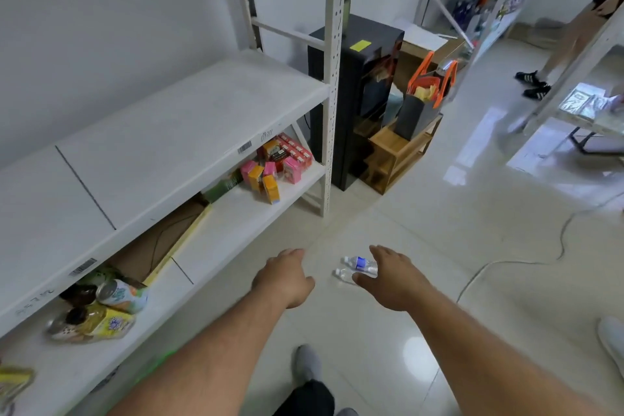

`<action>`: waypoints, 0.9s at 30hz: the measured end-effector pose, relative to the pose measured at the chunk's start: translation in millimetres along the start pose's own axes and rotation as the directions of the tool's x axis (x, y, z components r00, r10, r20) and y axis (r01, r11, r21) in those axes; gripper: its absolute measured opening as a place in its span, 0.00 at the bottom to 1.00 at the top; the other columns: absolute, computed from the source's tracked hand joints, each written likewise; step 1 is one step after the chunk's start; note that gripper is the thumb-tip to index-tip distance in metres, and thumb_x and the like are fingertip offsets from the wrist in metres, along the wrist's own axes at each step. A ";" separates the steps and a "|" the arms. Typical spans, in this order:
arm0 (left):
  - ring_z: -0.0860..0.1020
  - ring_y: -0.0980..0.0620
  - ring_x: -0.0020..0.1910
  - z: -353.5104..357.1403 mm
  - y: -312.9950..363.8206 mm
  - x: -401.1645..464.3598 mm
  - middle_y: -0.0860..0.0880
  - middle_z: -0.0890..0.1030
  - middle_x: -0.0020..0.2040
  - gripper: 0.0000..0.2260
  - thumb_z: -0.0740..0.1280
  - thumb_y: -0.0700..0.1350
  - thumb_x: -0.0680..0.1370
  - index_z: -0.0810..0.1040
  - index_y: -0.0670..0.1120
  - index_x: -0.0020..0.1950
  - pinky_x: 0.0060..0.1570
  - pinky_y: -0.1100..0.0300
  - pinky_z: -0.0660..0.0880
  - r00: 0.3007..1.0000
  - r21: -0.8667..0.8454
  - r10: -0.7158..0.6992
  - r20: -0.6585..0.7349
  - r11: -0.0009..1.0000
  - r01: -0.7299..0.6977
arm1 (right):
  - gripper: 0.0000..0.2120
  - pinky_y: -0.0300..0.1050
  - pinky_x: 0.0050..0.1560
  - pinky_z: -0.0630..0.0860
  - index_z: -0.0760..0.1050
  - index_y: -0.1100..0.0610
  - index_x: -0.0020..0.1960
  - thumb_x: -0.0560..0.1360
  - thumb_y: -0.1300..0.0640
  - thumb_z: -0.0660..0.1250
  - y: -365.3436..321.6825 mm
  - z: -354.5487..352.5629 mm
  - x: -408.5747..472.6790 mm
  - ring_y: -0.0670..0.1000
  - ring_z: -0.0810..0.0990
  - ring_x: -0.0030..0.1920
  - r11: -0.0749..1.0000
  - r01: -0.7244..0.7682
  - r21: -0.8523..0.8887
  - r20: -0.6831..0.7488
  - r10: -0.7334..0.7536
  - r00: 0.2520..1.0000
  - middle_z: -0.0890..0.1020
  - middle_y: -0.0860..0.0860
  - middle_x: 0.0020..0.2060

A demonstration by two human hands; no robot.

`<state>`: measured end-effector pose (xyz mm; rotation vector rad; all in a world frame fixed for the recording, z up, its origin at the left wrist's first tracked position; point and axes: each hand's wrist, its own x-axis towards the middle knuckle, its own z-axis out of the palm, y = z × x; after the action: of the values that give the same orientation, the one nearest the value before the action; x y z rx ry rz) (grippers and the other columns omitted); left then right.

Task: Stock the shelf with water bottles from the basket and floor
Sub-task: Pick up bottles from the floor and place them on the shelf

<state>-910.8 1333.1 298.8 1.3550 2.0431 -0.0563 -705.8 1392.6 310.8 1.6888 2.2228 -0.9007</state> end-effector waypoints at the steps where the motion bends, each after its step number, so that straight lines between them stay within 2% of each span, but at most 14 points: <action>1: 0.63 0.47 0.74 -0.7 3.3 10.7 0.53 0.59 0.78 0.31 0.62 0.54 0.77 0.57 0.53 0.79 0.68 0.50 0.68 1.000 -0.001 -0.004 0.004 1.000 0.004 | 0.30 0.49 0.65 0.68 0.66 0.56 0.72 0.78 0.38 0.62 4.4 -3.8 8.1 0.56 0.68 0.70 1.000 -0.002 -0.003 0.005 0.002 1.000 0.71 0.52 0.70; 6: 0.65 0.46 0.73 -4.2 20.6 71.8 0.52 0.61 0.78 0.31 0.62 0.54 0.77 0.57 0.53 0.79 0.67 0.49 0.69 0.999 -0.038 -0.033 0.019 0.999 0.034 | 0.36 0.50 0.72 0.63 0.56 0.55 0.79 0.79 0.37 0.60 23.6 -31.4 58.9 0.56 0.61 0.76 0.998 -0.020 -0.056 0.030 0.021 0.999 0.63 0.52 0.77; 13: 0.68 0.45 0.71 -34.9 45.3 165.4 0.51 0.63 0.76 0.31 0.63 0.54 0.77 0.58 0.53 0.78 0.65 0.49 0.71 0.998 -0.132 -0.064 -0.001 0.989 0.063 | 0.37 0.51 0.73 0.64 0.54 0.53 0.81 0.79 0.36 0.59 20.2 -84.5 152.2 0.56 0.62 0.76 0.981 -0.005 -0.196 0.037 0.013 0.999 0.61 0.51 0.78; 19: 0.71 0.45 0.68 -80.6 80.1 219.0 0.48 0.69 0.72 0.27 0.65 0.52 0.76 0.65 0.51 0.74 0.64 0.49 0.73 0.999 -0.130 -0.037 -0.026 0.991 0.033 | 0.36 0.51 0.73 0.65 0.55 0.53 0.80 0.79 0.37 0.60 2.6 -119.4 202.6 0.56 0.63 0.76 0.975 0.041 -0.219 0.049 -0.031 0.998 0.63 0.51 0.78; 27: 0.70 0.45 0.69 -102.0 116.9 266.6 0.49 0.69 0.73 0.28 0.66 0.53 0.76 0.64 0.52 0.75 0.64 0.49 0.72 0.996 -0.156 -0.070 -0.061 0.986 0.059 | 0.37 0.51 0.73 0.65 0.55 0.53 0.80 0.79 0.37 0.60 17.4 -158.9 267.3 0.56 0.63 0.76 0.944 0.138 -0.301 0.110 -0.109 0.988 0.63 0.51 0.78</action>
<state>-927.1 1639.5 267.2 1.2102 2.0997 0.1171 -745.2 1701.1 295.3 1.3545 2.2858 -0.6029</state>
